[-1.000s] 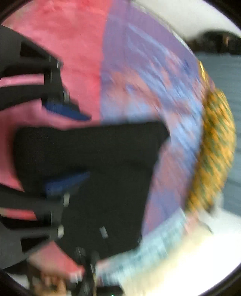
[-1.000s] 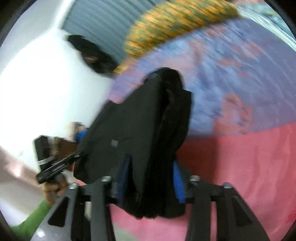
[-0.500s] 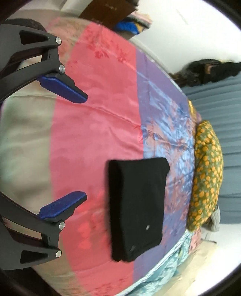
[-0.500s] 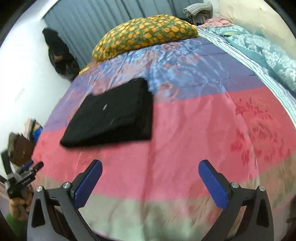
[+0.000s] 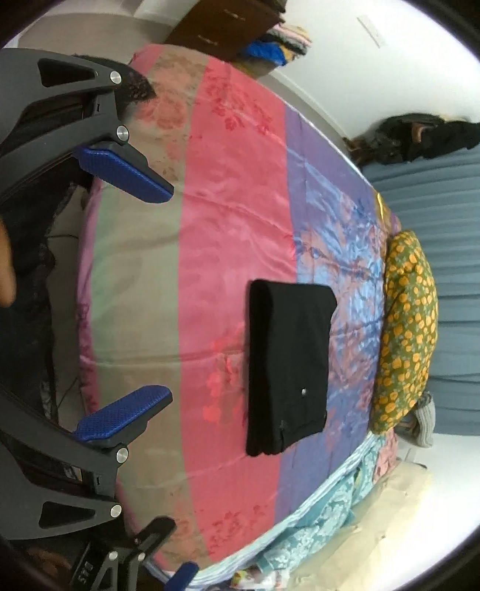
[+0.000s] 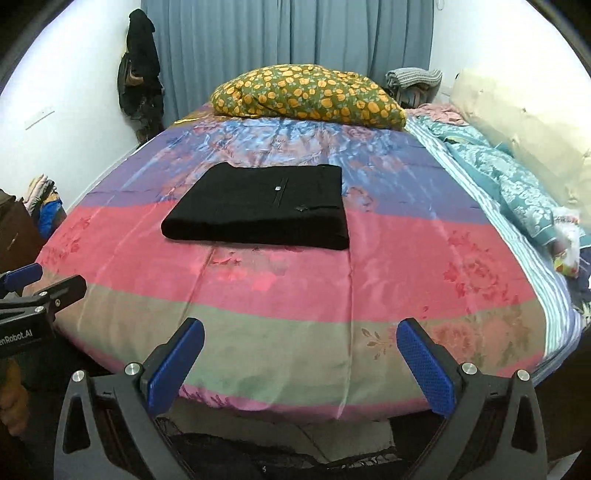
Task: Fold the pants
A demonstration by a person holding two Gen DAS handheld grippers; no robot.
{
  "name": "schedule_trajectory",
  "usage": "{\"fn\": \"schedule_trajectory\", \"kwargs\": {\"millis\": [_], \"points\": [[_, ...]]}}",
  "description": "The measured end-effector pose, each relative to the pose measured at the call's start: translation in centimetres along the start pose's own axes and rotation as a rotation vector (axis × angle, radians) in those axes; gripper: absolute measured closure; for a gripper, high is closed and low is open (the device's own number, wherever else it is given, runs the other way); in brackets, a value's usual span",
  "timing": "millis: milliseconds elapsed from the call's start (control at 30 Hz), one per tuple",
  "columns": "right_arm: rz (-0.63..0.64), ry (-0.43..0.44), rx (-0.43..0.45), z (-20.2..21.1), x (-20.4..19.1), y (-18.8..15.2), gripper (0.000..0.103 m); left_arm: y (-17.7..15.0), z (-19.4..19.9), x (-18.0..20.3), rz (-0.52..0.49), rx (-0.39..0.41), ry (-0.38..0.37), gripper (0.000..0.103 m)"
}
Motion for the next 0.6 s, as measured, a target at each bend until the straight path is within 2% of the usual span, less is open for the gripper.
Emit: {"fn": "schedule_trajectory", "kwargs": {"millis": [67, 433, 600], "points": [[-0.009, -0.007, -0.002, 0.05, -0.01, -0.06, 0.000, -0.14, 0.01, 0.15, -0.019, 0.005, 0.026, 0.003], [-0.026, -0.017, -0.005, 0.45, 0.32, -0.30, 0.000, -0.84, -0.41, 0.97, -0.020, -0.008, 0.003, 0.003], [-0.029, -0.015, -0.001, 0.59, 0.19, -0.21, 0.000, -0.96, -0.05, 1.06, -0.022, 0.007, 0.020, 0.003]]}}
Point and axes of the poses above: each gripper's, at about its wrist camera, not at the fingertips, and z roughly against the way its jaws point, x to its right, y to its top, the point moved 8 cm from there along -z, roughly the way its jaws point, and after that the axes turned 10 degrees about -y, right-handed, at the moved point
